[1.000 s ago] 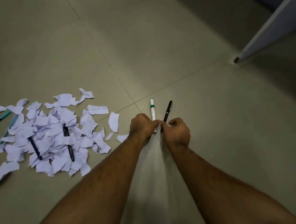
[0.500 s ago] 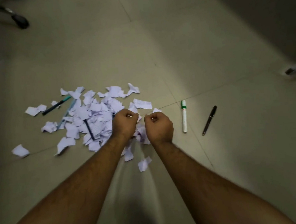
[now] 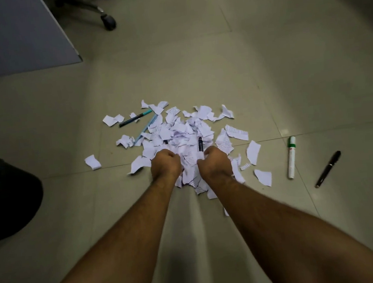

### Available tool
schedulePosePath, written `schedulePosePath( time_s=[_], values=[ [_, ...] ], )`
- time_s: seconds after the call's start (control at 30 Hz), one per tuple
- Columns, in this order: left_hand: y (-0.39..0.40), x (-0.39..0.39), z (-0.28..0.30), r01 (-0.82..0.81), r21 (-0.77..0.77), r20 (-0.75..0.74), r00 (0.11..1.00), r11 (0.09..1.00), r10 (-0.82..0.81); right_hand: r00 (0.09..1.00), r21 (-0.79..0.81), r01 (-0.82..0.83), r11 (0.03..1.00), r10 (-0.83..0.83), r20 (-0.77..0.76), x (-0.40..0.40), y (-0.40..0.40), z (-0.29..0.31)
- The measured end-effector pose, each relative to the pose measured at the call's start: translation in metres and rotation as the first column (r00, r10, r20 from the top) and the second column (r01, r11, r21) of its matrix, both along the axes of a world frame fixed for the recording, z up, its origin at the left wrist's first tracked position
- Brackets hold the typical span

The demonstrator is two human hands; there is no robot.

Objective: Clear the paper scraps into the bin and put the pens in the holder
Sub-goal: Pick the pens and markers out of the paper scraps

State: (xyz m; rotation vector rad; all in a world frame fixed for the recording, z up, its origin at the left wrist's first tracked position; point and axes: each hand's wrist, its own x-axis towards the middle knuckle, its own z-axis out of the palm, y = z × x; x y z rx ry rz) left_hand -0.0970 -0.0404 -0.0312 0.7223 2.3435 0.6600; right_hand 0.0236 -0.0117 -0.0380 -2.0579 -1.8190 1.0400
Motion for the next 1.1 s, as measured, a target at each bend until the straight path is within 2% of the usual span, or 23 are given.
schedulePosePath(
  time_s=[0.1,0.23,0.33,0.47,0.6,0.73,0.87,1.1],
  values=[
    [0.006,0.002,-0.004,0.101,-0.091,-0.114,0.987,0.991,-0.112,0.997,-0.009,-0.045,0.999,0.046,0.07,-0.002,-0.002,0.0],
    [0.005,0.006,-0.007,0.103,-0.171,-0.178,0.975,0.98,-0.134,0.995,-0.005,-0.069,0.998,0.069,0.067,-0.001,0.0,0.002],
    [-0.007,0.011,-0.012,0.078,-0.124,-0.208,0.973,0.989,-0.103,0.996,0.011,0.009,1.0,-0.008,-0.091,0.004,-0.003,0.0],
    [-0.016,0.005,-0.016,-0.056,-0.019,-0.203,0.978,0.998,0.051,0.942,-0.033,0.095,0.995,-0.1,-0.321,0.007,-0.012,-0.005],
    [-0.015,-0.004,-0.014,-0.071,-0.116,-0.167,0.985,0.991,0.051,0.861,-0.131,0.169,0.977,-0.211,-0.464,0.006,-0.02,-0.014],
    [-0.014,-0.004,-0.009,-0.147,-0.119,-0.098,0.986,0.982,0.136,0.754,-0.234,0.18,0.955,-0.287,-0.59,-0.003,-0.026,-0.015],
    [-0.019,-0.009,-0.006,-0.224,-0.118,-0.074,0.974,0.967,0.216,0.751,-0.24,0.154,0.958,-0.271,-0.603,-0.004,-0.033,-0.008],
    [-0.028,-0.002,-0.001,-0.154,-0.11,-0.098,0.985,0.982,0.144,0.801,-0.2,0.113,0.973,-0.209,-0.561,0.006,-0.033,-0.008]
  ],
)
